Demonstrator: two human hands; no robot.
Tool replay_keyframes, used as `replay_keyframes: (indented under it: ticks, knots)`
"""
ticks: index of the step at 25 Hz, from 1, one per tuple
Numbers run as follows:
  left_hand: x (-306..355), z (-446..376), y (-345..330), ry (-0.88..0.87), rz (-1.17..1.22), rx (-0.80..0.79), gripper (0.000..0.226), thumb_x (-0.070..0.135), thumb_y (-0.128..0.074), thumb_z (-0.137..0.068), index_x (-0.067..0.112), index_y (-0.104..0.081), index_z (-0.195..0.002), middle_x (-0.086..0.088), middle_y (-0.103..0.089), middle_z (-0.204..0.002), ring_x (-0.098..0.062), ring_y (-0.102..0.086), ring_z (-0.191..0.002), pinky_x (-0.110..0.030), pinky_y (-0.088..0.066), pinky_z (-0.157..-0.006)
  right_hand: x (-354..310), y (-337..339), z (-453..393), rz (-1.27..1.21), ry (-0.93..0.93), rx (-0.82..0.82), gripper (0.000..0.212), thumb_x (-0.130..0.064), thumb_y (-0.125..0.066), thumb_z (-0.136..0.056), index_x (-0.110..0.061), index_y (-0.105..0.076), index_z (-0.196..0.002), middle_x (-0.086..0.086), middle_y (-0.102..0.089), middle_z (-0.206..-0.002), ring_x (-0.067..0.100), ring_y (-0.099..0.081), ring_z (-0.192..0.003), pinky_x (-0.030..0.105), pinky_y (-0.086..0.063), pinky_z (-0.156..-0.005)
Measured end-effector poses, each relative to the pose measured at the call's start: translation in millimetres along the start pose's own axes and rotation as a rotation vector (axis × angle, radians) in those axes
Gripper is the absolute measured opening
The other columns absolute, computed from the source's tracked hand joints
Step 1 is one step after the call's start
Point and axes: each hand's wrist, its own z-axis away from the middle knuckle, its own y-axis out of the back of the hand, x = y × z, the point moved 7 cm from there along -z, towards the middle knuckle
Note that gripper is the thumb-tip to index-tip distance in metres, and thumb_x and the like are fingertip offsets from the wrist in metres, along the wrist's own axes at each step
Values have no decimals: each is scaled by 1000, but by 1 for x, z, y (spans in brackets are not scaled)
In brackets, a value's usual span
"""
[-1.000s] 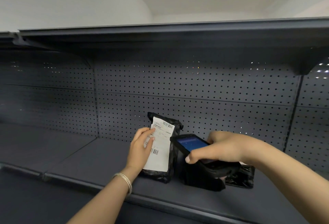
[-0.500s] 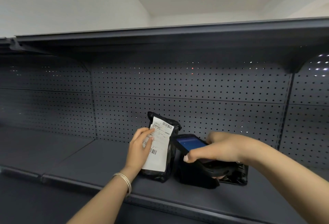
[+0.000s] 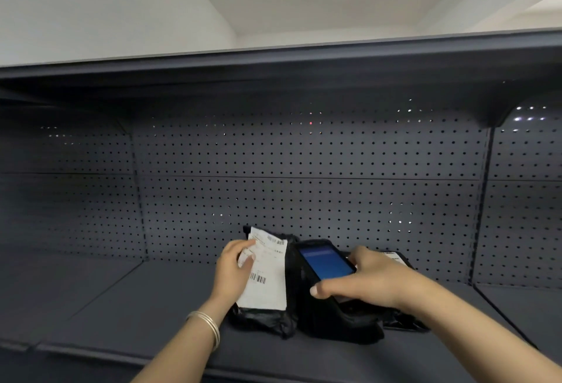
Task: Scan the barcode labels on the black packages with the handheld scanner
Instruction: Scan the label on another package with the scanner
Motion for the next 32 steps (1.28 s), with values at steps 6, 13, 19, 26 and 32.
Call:
replay_keyframes:
  ticks: [6, 13, 19, 26, 32]
  knots:
    - [-48, -10, -40, 152, 7, -171, 24, 7, -64, -86, 14, -68, -109, -6, -60, -123, -22, -55, -118, -24, -39, -97, 7, -20, -29, -150, -41, 45, 68, -53, -82, -70, -21, -42, -115, -20, -61, -71, -10, -49, -71, 14, -40, -62]
    - [-11, -33, -48, 44, 114, -188, 26, 22, -68, -84, 25, -67, -110, 6, -50, -138, -12, -45, -129, -28, -35, -107, 21, -19, -63, -209, -82, 138, 79, -57, -86, -53, -18, -51, -112, -8, -76, -84, 10, -69, -88, 31, -55, -84]
    - [67, -9, -100, 29, 274, -395, 30, 26, -61, -90, 25, -62, -120, 11, -61, -120, -1, -55, -112, -22, -40, -101, 73, 29, -63, -197, -112, 257, 71, -49, -88, -64, -14, -48, -112, -11, -70, -74, 4, -61, -73, 24, -45, -58]
    - [141, 46, -183, 3, 308, -464, 35, 25, -60, -90, 27, -56, -125, 11, -63, -120, 6, -55, -110, -3, -39, -87, 192, 93, -56, -136, -178, 302, 84, -51, -88, -59, -10, -43, -116, 1, -78, -93, 14, -69, -85, 25, -48, -55]
    - [171, 84, -230, 33, 292, -418, 35, 26, -60, -90, 30, -55, -125, 15, -63, -120, 4, -56, -113, -15, -40, -99, 263, 110, -57, -15, -236, 217, 98, -47, -85, -69, 4, -35, -136, 0, -57, -85, 16, -57, -80, 22, -38, -48]
